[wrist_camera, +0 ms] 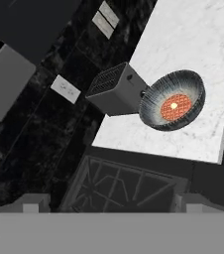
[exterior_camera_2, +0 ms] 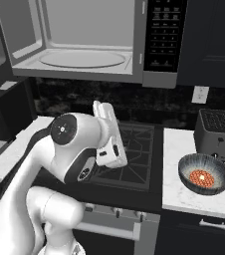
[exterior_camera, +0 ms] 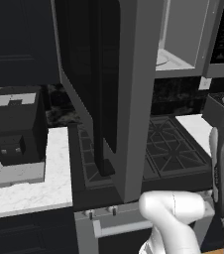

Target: Open the microwave, place the bowl with waffle inside the microwave, then close the microwave door and turn it on.

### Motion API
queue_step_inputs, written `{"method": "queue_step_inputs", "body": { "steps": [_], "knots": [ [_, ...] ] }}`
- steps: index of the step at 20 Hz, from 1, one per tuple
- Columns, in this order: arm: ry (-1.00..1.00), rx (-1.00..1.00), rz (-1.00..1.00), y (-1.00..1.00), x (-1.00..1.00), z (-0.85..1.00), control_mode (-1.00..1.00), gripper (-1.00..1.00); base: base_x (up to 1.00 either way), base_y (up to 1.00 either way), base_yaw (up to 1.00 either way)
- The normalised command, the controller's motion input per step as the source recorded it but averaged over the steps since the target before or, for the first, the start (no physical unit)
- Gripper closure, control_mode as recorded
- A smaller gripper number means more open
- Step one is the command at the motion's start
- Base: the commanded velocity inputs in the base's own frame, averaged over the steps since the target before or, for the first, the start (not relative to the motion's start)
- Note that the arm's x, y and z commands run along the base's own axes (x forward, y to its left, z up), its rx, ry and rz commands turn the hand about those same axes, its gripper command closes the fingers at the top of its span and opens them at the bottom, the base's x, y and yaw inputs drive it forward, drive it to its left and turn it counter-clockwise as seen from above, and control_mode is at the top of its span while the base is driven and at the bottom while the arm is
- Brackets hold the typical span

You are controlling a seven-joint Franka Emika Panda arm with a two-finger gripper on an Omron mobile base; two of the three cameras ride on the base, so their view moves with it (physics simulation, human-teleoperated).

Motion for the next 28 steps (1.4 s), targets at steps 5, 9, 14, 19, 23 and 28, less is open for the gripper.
{"method": "queue_step_inputs", "body": {
  "steps": [5,9,14,19,23,28],
  "knots": [
    [0.35,-0.02,-0.38,-1.00,0.47,-0.28,-1.00,-1.00,0.00,0.00,0.00],
    [0.30,0.00,-0.34,-1.00,0.54,-0.47,-1.00,-1.00,0.00,0.00,0.00],
    [0.31,0.04,-0.21,-0.97,0.16,-0.34,-1.00,-1.00,0.00,0.00,0.00],
    [0.10,0.13,-0.08,-0.62,0.00,-0.07,-1.00,-1.00,0.00,0.00,0.00],
    [0.09,0.09,0.00,-0.25,-0.01,-0.27,-1.00,-1.00,0.00,0.00,0.00],
    [0.21,0.17,0.06,-0.22,0.23,-0.42,-1.00,-1.00,0.00,0.00,0.00]
  ]
}}
